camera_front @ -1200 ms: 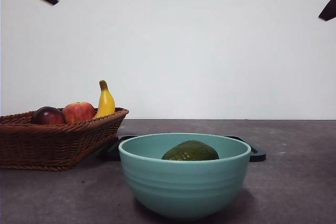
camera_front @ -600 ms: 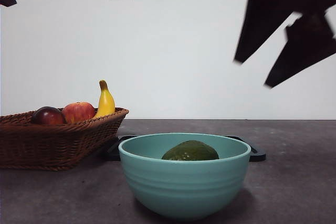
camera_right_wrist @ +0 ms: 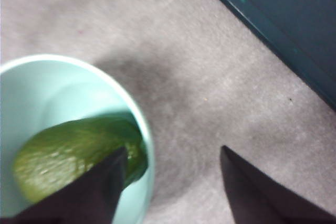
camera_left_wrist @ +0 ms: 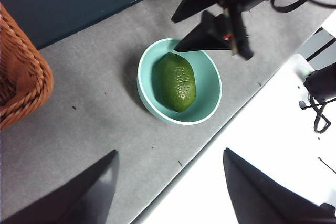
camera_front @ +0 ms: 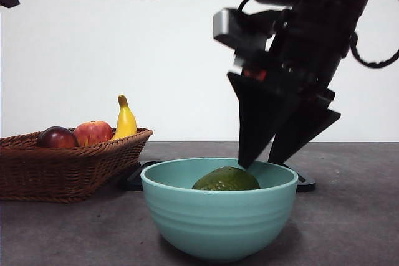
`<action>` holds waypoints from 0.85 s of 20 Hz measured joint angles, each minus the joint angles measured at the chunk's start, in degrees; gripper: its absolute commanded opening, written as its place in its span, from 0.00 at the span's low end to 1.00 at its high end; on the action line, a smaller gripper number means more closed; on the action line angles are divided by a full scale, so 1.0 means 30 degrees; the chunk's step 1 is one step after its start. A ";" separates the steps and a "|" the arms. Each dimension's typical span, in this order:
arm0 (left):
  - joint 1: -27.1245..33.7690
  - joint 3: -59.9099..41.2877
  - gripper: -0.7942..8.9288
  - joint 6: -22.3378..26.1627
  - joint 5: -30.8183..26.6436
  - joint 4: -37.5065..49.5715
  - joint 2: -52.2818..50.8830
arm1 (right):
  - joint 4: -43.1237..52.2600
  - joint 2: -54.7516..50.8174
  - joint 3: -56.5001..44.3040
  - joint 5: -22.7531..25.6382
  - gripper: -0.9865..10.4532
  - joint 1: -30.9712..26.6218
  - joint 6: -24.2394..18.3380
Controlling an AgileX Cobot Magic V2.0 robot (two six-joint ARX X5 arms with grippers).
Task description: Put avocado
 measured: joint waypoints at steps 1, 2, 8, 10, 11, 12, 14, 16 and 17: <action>0.0000 0.0000 0.40 0.0000 0.0000 0.0007 0.0000 | 0.0117 0.0226 0.0000 0.0087 0.30 0.0044 0.0022; 0.0000 0.0000 0.40 0.0000 0.0000 0.0007 0.0000 | 0.0262 0.0459 0.0000 0.0153 0.29 0.0102 0.0029; -0.0007 0.0000 0.40 0.0000 0.0000 0.0007 0.0000 | 0.0801 0.0954 0.0000 0.0095 0.09 0.0342 0.0036; -0.0007 0.0000 0.40 0.0000 0.0000 0.0007 0.0000 | 0.0801 0.0954 0.0007 0.0000 0.09 0.0379 0.0036; -0.0007 0.0000 0.40 0.0000 0.0000 0.0007 0.0000 | 0.0801 0.0954 0.0022 -0.0153 0.09 0.0386 0.0036; -0.0007 0.0000 0.40 0.0000 0.0000 0.0007 0.0000 | 0.0780 0.0954 0.0066 -0.0277 0.09 0.0386 0.0044; -0.0007 0.0000 0.40 0.0000 0.0000 0.0007 0.0000 | 0.0503 0.0954 0.0430 -0.0306 0.09 0.0386 0.0233; -0.0007 0.0000 0.40 0.0000 0.0000 0.0007 0.0000 | -0.0131 0.0954 0.1566 -0.0270 0.09 0.0342 0.0342; -0.0007 0.0000 0.40 0.0000 0.0000 0.0007 0.0000 | -0.0546 0.0954 0.2477 -0.0270 0.09 0.0175 0.0364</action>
